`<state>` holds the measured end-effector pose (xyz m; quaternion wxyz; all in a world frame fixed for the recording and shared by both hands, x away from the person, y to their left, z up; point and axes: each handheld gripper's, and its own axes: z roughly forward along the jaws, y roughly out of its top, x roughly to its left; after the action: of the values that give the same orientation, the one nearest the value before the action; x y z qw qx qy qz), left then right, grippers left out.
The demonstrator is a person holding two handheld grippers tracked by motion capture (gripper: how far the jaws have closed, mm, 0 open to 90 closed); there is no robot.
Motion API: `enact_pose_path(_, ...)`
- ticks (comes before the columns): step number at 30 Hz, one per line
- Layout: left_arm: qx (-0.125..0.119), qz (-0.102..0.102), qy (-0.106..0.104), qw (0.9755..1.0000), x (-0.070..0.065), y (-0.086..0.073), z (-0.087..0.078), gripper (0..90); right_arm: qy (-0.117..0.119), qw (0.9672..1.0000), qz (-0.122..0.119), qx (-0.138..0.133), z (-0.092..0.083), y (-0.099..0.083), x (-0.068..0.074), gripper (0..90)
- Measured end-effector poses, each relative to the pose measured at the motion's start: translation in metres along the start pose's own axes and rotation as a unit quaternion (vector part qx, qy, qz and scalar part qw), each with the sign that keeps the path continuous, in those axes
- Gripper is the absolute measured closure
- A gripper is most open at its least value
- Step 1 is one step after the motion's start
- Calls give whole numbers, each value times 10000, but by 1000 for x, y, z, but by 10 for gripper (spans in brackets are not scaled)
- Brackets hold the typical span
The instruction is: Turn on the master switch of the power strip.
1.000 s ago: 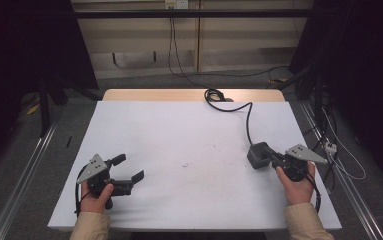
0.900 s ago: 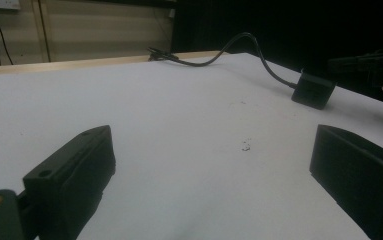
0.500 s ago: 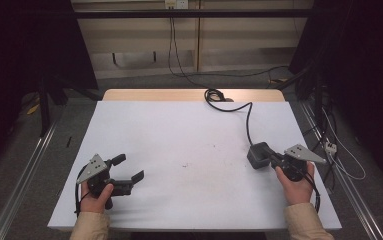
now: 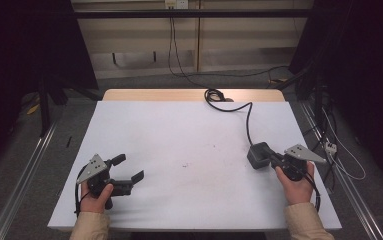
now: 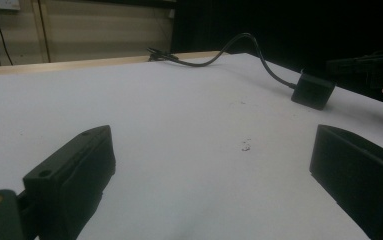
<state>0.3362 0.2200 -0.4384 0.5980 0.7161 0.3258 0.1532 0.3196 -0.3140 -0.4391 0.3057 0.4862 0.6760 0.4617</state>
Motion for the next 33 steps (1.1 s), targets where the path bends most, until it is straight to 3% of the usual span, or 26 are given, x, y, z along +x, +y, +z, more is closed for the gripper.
enact_pose_path(33,1,3,-19,10000,-1,0,0,40,-13,10000,29,57,0,0,1,900)
